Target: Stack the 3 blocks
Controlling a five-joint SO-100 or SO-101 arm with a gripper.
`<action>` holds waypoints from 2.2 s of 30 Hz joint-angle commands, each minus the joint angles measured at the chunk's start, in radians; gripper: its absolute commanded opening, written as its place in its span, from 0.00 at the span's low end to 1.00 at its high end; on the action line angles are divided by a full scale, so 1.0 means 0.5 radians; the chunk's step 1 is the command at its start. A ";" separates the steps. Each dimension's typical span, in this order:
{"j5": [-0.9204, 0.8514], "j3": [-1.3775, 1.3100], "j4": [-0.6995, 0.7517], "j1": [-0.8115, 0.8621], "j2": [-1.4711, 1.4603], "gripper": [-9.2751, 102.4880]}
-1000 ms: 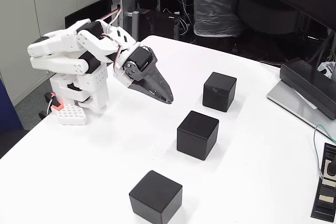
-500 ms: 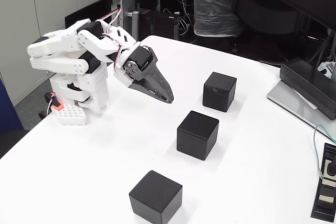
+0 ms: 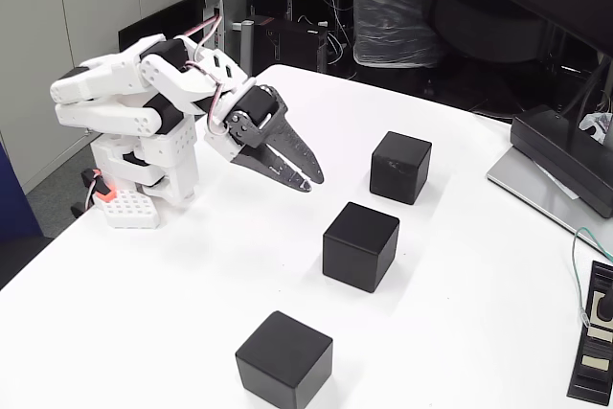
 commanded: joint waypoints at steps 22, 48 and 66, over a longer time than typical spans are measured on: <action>-0.644 -0.727 0.377 -0.025 -0.095 0.31; -0.650 -2.016 0.810 -0.006 -1.963 0.31; -0.558 -2.010 0.614 0.147 -2.528 0.41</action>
